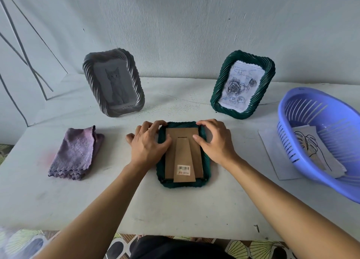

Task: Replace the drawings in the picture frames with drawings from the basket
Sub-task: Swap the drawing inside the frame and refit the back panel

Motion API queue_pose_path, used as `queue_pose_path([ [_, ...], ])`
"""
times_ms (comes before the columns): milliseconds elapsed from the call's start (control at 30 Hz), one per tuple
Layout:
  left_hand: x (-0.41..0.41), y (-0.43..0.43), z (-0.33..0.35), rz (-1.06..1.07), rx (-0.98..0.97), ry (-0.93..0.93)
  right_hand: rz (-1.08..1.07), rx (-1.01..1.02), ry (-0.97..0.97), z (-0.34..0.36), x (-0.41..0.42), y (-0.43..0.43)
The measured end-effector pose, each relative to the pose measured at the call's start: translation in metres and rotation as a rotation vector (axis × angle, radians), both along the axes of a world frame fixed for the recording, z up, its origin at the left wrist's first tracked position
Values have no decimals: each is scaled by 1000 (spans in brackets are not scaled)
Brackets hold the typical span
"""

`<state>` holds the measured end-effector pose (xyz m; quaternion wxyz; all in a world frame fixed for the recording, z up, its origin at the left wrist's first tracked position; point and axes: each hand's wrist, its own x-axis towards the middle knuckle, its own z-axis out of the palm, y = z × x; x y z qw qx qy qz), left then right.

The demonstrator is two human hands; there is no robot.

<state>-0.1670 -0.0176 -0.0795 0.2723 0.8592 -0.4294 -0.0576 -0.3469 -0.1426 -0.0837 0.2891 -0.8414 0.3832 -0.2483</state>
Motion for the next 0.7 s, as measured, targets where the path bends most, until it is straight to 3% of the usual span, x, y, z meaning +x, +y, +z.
queue_pose_path([
  [700, 4, 3, -4, -48, -10, -21, -2, -58, -36, -9, 0, -2],
])
